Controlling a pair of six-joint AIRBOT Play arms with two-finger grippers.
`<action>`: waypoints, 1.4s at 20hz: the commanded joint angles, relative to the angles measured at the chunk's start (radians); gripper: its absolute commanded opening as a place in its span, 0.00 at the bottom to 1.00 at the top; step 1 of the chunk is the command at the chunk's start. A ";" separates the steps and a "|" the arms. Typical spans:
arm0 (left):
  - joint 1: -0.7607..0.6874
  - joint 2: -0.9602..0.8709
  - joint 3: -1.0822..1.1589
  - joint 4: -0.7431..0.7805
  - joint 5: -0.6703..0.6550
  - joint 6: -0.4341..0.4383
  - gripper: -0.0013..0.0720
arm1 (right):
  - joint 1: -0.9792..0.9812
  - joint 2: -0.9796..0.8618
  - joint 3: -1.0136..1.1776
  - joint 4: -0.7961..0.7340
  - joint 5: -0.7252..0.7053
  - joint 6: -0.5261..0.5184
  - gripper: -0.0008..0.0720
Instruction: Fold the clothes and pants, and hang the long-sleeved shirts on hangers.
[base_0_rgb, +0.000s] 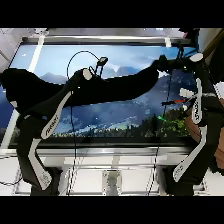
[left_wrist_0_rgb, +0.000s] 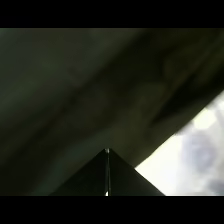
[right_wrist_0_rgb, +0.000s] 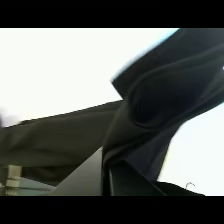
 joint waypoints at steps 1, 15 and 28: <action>-0.011 -0.012 0.002 -0.071 -0.047 -0.029 0.04 | 0.115 0.048 0.003 0.068 -0.024 -0.013 0.02; 0.526 0.362 0.002 0.044 -0.261 -0.029 0.04 | 0.704 -0.150 -0.002 0.015 -0.276 0.019 0.02; 0.550 0.373 0.001 0.040 -0.341 -0.029 0.04 | 0.389 -0.079 -0.003 -0.095 -0.058 0.073 0.69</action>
